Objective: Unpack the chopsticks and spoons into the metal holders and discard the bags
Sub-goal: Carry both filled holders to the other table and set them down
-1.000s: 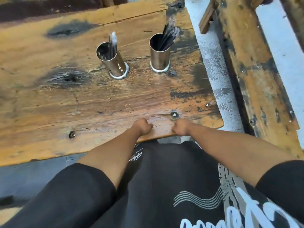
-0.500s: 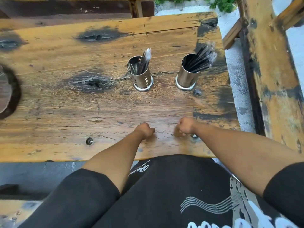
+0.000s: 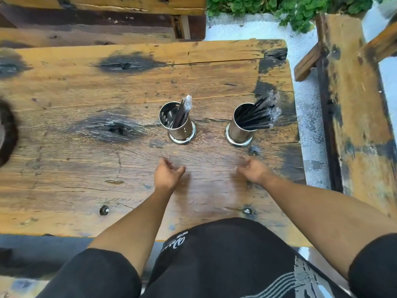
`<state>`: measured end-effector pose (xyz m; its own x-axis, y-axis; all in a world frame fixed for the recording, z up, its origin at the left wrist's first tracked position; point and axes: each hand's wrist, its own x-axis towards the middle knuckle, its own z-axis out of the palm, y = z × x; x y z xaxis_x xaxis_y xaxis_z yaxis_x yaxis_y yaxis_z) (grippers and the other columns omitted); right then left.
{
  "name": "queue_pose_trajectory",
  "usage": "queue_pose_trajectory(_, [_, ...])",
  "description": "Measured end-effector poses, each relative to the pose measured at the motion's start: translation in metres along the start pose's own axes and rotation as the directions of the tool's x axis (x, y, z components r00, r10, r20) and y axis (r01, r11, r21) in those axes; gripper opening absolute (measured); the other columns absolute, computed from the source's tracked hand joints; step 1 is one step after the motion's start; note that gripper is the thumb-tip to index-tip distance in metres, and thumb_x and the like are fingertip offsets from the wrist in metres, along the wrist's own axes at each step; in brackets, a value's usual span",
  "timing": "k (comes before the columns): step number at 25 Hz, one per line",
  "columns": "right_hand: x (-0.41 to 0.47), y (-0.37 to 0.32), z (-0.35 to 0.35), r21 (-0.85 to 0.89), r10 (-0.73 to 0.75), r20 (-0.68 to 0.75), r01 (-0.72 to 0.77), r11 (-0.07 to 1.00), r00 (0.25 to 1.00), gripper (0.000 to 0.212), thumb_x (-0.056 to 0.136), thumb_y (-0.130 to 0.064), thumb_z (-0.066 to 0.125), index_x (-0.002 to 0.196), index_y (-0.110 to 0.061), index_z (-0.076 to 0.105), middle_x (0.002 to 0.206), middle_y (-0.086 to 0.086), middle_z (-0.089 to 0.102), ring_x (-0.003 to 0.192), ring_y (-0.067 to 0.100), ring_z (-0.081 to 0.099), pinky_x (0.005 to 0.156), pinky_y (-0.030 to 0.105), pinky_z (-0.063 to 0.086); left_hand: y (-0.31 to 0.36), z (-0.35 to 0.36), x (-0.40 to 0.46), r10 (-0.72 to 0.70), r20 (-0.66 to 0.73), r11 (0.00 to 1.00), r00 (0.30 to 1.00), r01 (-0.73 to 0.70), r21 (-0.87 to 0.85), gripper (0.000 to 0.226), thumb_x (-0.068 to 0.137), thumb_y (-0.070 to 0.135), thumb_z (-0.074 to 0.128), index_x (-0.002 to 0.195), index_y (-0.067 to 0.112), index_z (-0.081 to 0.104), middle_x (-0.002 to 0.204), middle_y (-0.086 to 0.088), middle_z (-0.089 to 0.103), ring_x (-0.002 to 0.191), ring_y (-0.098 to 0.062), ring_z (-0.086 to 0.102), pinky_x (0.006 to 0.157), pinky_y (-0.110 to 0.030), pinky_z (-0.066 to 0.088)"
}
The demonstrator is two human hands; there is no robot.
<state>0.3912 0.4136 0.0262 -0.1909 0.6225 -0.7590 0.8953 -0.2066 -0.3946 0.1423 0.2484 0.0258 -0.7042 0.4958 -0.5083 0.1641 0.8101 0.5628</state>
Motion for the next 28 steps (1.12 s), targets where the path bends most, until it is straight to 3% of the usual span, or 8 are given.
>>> queue_pose_trajectory(3, [0.012,-0.003,-0.015,0.268,-0.021,-0.133,0.056,0.962,0.991,0.102,0.080,-0.032,0.089,0.158,-0.010,0.027,0.148,0.012,0.049,0.134,0.029,0.053,0.108,0.034,0.043,0.009,-0.005,0.028,0.007,-0.073,0.989,0.997,-0.018,-0.149,0.076,0.074,0.035,0.092,0.130,0.013,0.045,0.122,-0.011,0.057,0.115,-0.027,0.058,0.100,-0.041,0.050])
queue_pose_trajectory(6, [0.037,-0.002,-0.019,0.273,-0.065,-0.274,0.143,0.951,0.959,0.124,0.059,-0.051,0.096,0.157,-0.020,0.025,0.154,0.008,0.039,0.138,0.027,0.048,0.116,0.043,0.042,0.022,-0.011,0.051,0.026,-0.059,0.981,0.998,-0.037,-0.191,0.109,0.071,0.035,0.094,0.156,0.016,0.028,0.147,-0.010,0.044,0.137,-0.022,0.044,0.118,-0.040,0.039])
queue_pose_trajectory(9, [0.059,-0.005,-0.017,0.263,-0.101,-0.297,0.182,0.947,0.950,0.110,0.051,-0.062,0.096,0.142,-0.024,0.045,0.139,-0.001,0.056,0.127,0.016,0.058,0.112,0.037,0.047,0.031,-0.012,0.069,0.101,-0.054,0.962,0.993,-0.112,-0.248,0.120,0.065,0.036,0.097,0.159,0.018,0.025,0.156,-0.005,0.038,0.145,-0.017,0.037,0.123,-0.034,0.032])
queue_pose_trajectory(13, [0.060,-0.024,-0.021,0.314,-0.167,-0.366,0.290,0.904,0.915,0.065,0.068,-0.030,0.097,0.124,-0.013,0.070,0.115,-0.009,0.071,0.107,0.008,0.067,0.089,0.002,0.043,0.040,-0.003,0.088,0.185,0.003,0.910,0.983,-0.170,-0.378,0.114,0.059,0.028,0.101,0.151,0.024,0.035,0.147,0.002,0.051,0.135,-0.009,0.052,0.115,-0.028,0.045])
queue_pose_trajectory(17, [0.066,-0.028,-0.018,0.407,-0.109,-0.373,0.269,0.873,0.921,0.056,0.067,-0.039,0.095,0.112,-0.009,0.079,0.109,-0.004,0.078,0.102,0.011,0.074,0.099,0.028,0.056,0.046,0.005,0.094,0.183,-0.026,0.896,0.983,-0.177,-0.407,0.107,0.058,0.033,0.101,0.145,0.031,0.039,0.140,0.008,0.056,0.126,0.003,0.058,0.112,-0.035,0.049])
queue_pose_trajectory(21, [0.070,-0.024,-0.018,0.392,-0.092,-0.356,0.238,0.889,0.930,0.082,0.054,-0.071,0.087,0.112,-0.015,0.079,0.107,-0.009,0.078,0.102,0.006,0.074,0.101,0.030,0.055,0.047,0.008,0.103,0.175,-0.070,0.897,0.982,-0.188,-0.401,0.109,0.054,0.047,0.100,0.144,0.032,0.041,0.139,0.006,0.057,0.131,-0.011,0.057,0.114,-0.041,0.047])
queue_pose_trajectory(24, [0.069,-0.026,-0.020,0.378,-0.101,-0.352,0.240,0.894,0.930,0.067,0.062,-0.059,0.089,0.112,-0.014,0.079,0.106,-0.009,0.078,0.102,0.006,0.074,0.102,0.032,0.055,0.045,0.008,0.112,0.187,-0.045,0.878,0.981,-0.188,-0.441,0.106,0.051,0.046,0.103,0.140,0.038,0.045,0.138,0.007,0.059,0.132,-0.018,0.059,0.109,-0.050,0.051])
queue_pose_trajectory(28, [0.060,-0.033,-0.021,0.323,-0.176,-0.368,0.303,0.897,0.913,0.040,0.070,-0.042,0.092,0.099,-0.017,0.081,0.097,-0.011,0.079,0.095,0.004,0.075,0.097,0.033,0.058,0.049,0.002,0.108,0.200,-0.066,0.875,0.978,-0.208,-0.438,0.096,0.051,0.047,0.102,0.131,0.046,0.049,0.133,0.008,0.063,0.127,-0.015,0.062,0.107,-0.047,0.052])
